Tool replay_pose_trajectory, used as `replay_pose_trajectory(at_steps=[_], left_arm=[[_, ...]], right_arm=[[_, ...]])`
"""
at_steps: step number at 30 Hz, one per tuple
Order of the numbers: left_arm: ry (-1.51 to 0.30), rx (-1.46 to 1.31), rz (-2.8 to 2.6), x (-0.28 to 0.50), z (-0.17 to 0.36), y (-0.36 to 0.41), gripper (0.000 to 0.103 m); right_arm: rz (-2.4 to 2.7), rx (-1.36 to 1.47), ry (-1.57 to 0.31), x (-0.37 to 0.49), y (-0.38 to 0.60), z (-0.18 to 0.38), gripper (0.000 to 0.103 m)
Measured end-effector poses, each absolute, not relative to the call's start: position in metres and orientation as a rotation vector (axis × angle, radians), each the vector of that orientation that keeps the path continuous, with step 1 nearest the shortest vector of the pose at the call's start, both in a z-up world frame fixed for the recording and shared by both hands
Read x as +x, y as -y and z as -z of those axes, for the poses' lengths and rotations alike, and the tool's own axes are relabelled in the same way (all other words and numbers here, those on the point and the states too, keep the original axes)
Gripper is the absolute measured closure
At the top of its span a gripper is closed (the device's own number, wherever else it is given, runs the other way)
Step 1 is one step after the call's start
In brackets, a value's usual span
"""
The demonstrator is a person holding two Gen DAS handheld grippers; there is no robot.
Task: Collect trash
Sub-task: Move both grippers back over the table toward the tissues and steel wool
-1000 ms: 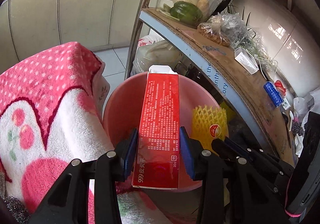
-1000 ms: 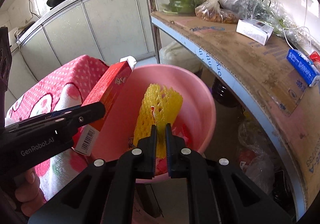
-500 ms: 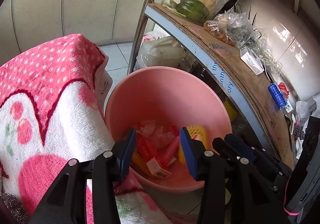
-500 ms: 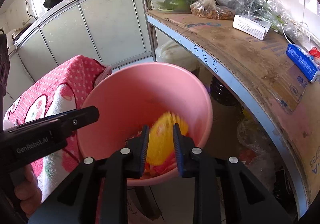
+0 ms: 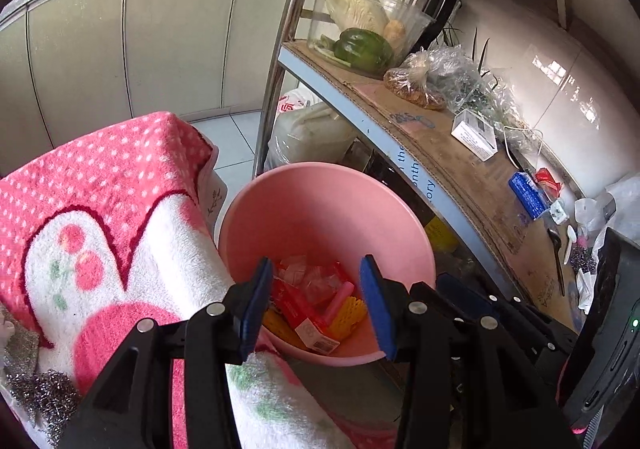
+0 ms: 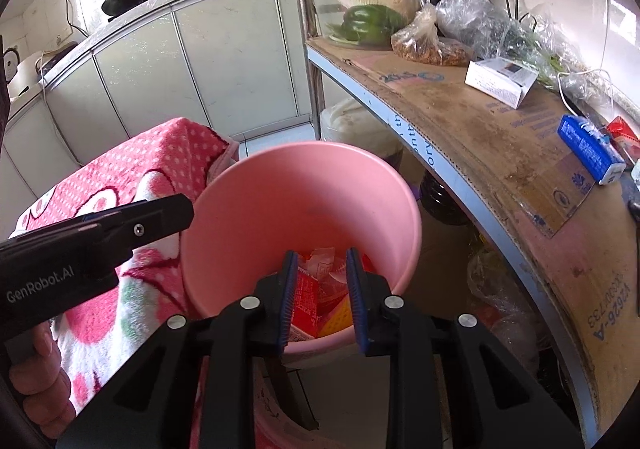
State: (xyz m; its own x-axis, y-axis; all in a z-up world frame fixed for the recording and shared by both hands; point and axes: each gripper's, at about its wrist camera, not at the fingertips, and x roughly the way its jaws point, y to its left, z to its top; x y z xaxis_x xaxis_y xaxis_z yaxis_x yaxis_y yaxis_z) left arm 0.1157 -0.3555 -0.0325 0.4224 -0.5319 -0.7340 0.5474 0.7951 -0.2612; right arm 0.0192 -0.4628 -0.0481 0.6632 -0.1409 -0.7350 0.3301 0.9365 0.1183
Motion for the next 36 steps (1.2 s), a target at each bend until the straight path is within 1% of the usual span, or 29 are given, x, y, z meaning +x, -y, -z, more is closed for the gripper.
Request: replay_pose_trajectory(at_steps=[13, 25, 36], left_arm=[[-0.852, 0.037, 0.675, 0.076, -0.001, 0.311, 0.058], [-0.803, 0.092, 0.607, 0.050, -0.015, 0.252, 0.058], [-0.794, 0.063, 0.557, 0.043, -0.019, 0.192, 0.058]], right_arm=[[0.171, 0.235, -0.807, 0.000, 0.415, 0.025, 0.078], [0.077, 0.203, -0.830, -0.006, 0.365, 0.020, 0.078], [-0.003, 0.220, -0.824, -0.006, 0.329, 0.010, 0.078]])
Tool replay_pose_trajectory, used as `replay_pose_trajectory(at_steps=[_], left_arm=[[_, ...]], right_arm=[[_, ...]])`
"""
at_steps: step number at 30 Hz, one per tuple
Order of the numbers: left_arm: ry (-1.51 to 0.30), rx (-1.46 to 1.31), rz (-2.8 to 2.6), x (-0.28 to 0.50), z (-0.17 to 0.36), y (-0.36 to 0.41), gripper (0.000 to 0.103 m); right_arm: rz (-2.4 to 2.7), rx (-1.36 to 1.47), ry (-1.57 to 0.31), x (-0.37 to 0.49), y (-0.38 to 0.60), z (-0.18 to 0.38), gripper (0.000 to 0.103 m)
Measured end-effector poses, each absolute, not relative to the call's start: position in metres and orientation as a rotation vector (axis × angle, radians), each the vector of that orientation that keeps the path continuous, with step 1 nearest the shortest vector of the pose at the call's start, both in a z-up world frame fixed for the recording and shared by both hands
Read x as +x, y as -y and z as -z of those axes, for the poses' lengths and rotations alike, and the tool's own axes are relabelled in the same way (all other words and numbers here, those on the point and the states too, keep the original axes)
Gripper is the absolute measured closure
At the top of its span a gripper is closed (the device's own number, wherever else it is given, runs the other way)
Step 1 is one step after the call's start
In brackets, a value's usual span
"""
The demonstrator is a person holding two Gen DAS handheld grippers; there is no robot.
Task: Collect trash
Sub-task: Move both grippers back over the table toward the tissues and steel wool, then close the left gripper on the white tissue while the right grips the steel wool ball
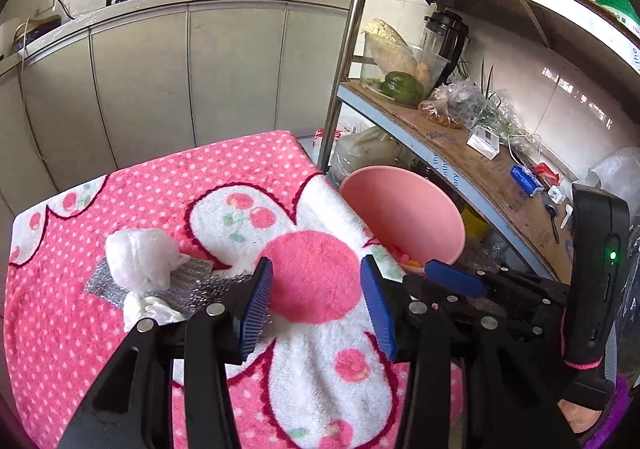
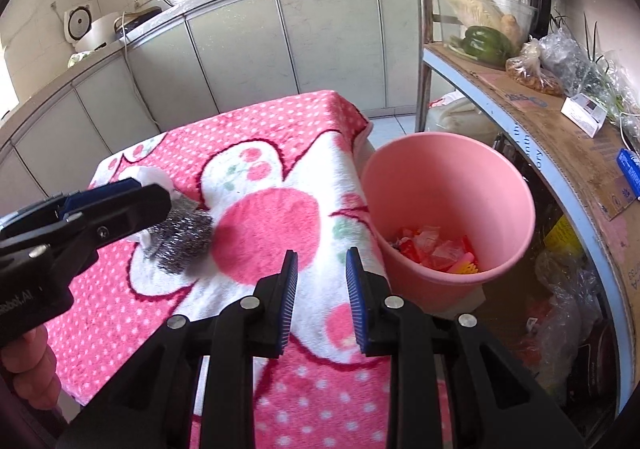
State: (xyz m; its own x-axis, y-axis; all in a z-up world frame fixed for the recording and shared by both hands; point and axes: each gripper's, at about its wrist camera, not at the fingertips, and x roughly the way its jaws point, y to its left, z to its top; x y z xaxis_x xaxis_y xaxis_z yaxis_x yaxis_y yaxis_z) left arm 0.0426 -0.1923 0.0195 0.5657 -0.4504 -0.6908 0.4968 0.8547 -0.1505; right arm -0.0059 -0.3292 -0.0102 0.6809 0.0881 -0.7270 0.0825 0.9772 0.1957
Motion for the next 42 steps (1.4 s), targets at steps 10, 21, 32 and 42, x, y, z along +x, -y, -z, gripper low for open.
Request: replay_pose_trajectory(at_steps=[10, 21, 32, 42], left_arm=[[-0.779, 0.013, 0.466, 0.040, -0.011, 0.120, 0.058], [-0.835, -0.016, 0.374, 0.051, 0.024, 0.053, 0.058], [-0.854, 0.035, 0.402, 0.080, 0.044, 0.074, 0.059], [-0.887, -0.009, 0.402, 0.091, 0.054, 0.071, 0.096]], right_arm=[[-0.108, 0.230, -0.828, 0.003, 0.294, 0.003, 0.078], [-0.213, 0.230, -0.886, 0.022, 0.262, 0.014, 0.078], [-0.255, 0.261, -0.918, 0.033, 0.255, 0.020, 0.067], [-0.278, 0.220, -0.941, 0.044, 0.239, 0.029, 0.066]])
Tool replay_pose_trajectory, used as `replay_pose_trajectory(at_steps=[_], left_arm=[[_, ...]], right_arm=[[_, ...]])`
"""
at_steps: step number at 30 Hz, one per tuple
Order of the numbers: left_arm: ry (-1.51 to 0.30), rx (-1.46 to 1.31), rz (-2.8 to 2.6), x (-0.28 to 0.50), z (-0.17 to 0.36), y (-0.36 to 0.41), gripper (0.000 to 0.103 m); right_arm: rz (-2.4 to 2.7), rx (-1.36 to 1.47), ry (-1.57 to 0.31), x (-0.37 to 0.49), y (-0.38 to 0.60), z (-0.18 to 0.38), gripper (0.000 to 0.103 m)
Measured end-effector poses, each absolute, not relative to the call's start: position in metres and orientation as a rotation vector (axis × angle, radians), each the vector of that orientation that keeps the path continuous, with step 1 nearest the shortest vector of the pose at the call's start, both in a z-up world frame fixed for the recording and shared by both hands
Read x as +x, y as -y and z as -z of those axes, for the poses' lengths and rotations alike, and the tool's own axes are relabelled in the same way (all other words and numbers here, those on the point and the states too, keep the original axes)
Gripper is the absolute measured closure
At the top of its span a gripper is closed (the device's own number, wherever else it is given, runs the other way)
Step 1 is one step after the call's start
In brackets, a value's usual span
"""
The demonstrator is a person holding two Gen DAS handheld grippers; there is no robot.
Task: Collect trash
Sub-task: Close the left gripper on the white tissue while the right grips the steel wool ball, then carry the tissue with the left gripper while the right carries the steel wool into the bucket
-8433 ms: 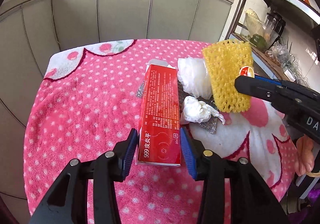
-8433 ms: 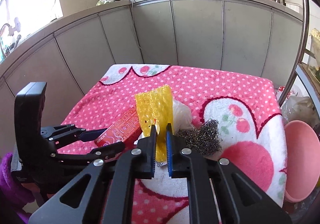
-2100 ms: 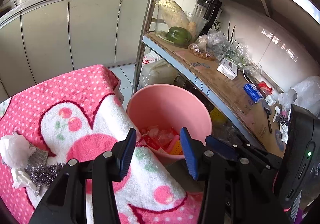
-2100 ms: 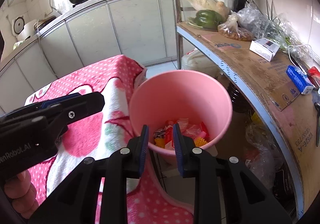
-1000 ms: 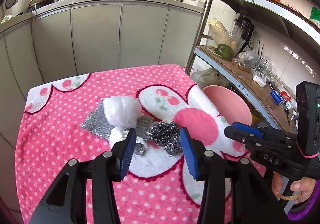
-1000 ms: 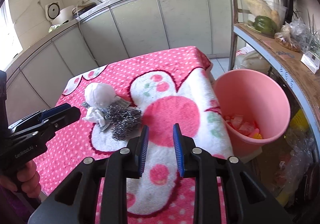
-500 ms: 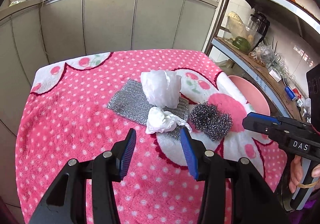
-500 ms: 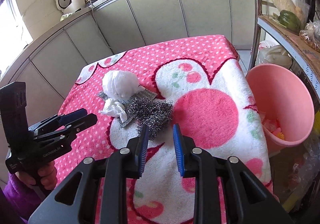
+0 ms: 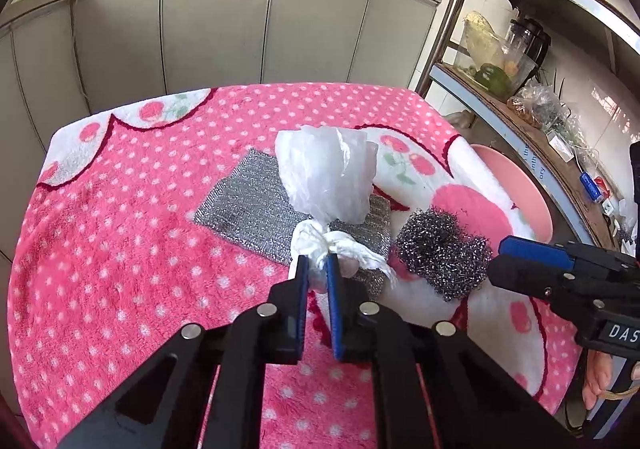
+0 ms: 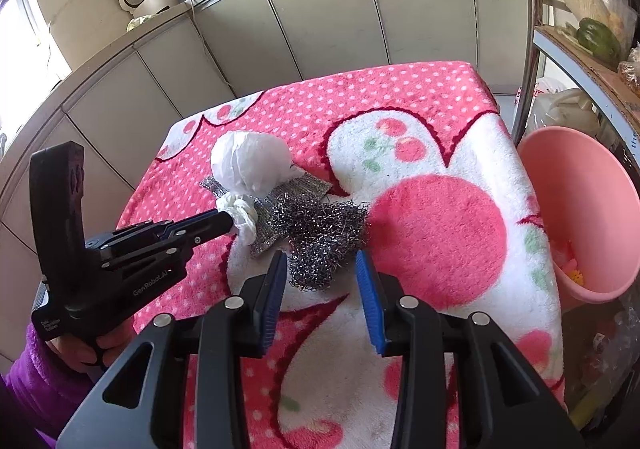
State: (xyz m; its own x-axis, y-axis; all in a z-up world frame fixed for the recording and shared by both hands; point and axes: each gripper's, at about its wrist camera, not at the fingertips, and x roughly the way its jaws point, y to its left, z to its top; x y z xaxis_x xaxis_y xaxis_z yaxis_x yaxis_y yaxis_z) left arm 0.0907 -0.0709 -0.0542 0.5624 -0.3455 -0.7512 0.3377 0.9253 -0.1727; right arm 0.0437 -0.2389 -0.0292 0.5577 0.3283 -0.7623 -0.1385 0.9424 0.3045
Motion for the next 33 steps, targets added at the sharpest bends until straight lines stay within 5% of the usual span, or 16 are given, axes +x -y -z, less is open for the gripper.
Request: replay_pose_trajectory(at_steps=[12, 16, 33], left_arm=[[-0.879, -0.039, 0.403, 0.063, 0.042, 0.050, 0.098], [-0.883, -0.027, 0.407, 0.052, 0.039, 0.047, 0.098], [-0.799, -0.022, 0.463, 0.029, 0.003, 0.065, 0.098]], right_arm=[[-0.243, 0.221, -0.961, 0.052, 0.240, 0.044, 0.067], [-0.251, 0.208, -0.958, 0.048, 0.241, 0.043, 0.088], [-0.163, 0.234, -0.784, 0.004, 0.295, -0.006, 0.095]])
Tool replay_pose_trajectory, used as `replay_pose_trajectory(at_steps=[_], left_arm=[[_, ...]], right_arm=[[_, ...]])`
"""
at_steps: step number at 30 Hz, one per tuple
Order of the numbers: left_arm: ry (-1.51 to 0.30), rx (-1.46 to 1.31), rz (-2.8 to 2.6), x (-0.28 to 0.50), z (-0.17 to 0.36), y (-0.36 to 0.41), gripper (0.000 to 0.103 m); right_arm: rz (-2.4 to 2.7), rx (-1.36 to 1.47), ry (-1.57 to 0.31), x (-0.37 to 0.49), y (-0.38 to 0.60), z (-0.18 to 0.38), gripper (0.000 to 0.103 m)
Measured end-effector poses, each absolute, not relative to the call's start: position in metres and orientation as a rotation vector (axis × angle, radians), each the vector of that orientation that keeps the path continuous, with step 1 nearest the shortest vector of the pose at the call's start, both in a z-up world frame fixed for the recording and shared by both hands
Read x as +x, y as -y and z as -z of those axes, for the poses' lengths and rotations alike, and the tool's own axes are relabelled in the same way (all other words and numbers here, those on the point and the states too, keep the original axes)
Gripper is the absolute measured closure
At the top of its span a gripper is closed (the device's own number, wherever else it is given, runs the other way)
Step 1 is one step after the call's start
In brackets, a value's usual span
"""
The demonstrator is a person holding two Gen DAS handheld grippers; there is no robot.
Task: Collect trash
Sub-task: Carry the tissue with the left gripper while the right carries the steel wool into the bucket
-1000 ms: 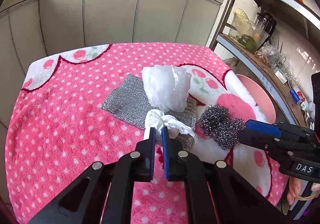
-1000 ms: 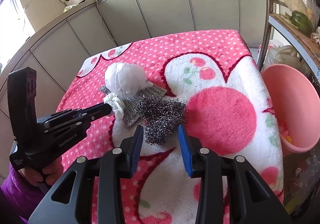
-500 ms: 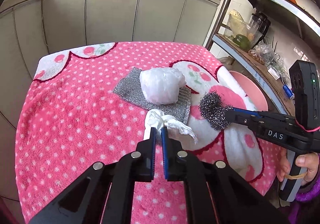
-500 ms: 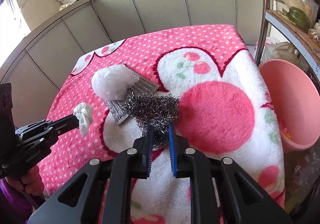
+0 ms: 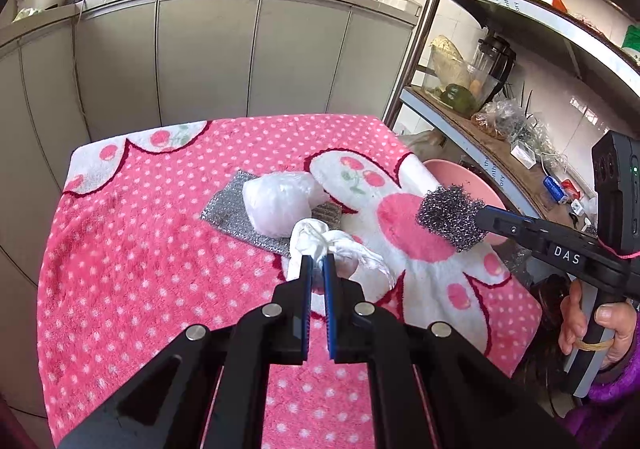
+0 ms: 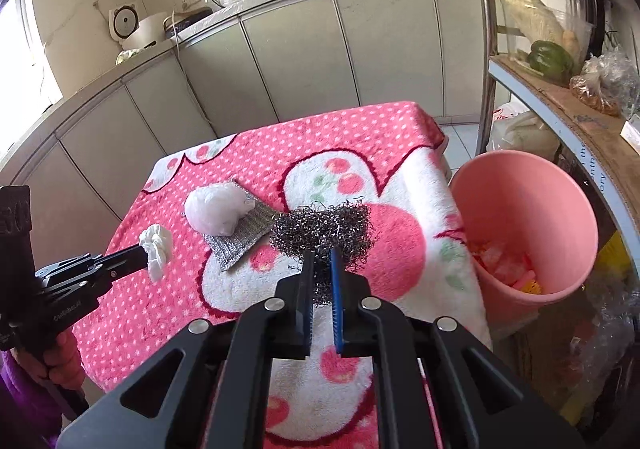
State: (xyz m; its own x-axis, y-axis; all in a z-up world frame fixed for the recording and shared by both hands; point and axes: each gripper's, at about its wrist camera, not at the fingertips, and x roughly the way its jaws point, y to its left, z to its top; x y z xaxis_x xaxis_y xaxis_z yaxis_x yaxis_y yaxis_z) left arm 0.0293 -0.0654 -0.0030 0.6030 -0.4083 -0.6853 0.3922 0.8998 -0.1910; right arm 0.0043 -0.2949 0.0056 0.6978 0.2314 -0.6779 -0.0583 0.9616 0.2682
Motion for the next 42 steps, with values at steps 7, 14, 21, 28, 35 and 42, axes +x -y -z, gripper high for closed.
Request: replay_pose_trajectory(at_steps=[7, 14, 21, 28, 35, 42], left_arm=[[-0.765, -0.007, 0.504, 0.032, -0.014, 0.091, 0.098], [-0.727, 0.026, 0.569, 0.036, -0.031, 0.133, 0.098], [-0.716, 0.034, 0.622, 0.048, -0.042, 0.182, 0.098], [-0.701, 0.051, 0.687, 0.059, -0.043, 0.233, 0.098], [-0.710, 0.076, 0.737, 0.076, -0.033, 0.284, 0.098], [-0.790, 0.106, 0.741, 0.099, -0.003, 0.326, 0.098]], right_arm=[[-0.093, 0.241, -0.730, -0.009, 0.323, -0.022, 0.095], [-0.038, 0.252, -0.699, -0.015, 0.349, -0.031, 0.095], [0.028, 0.257, -0.674, -0.019, 0.376, -0.032, 0.095], [0.099, 0.284, -0.674, -0.014, 0.410, -0.025, 0.095], [0.147, 0.315, -0.700, -0.008, 0.437, -0.004, 0.095], [0.172, 0.337, -0.743, 0.003, 0.455, 0.019, 0.095]])
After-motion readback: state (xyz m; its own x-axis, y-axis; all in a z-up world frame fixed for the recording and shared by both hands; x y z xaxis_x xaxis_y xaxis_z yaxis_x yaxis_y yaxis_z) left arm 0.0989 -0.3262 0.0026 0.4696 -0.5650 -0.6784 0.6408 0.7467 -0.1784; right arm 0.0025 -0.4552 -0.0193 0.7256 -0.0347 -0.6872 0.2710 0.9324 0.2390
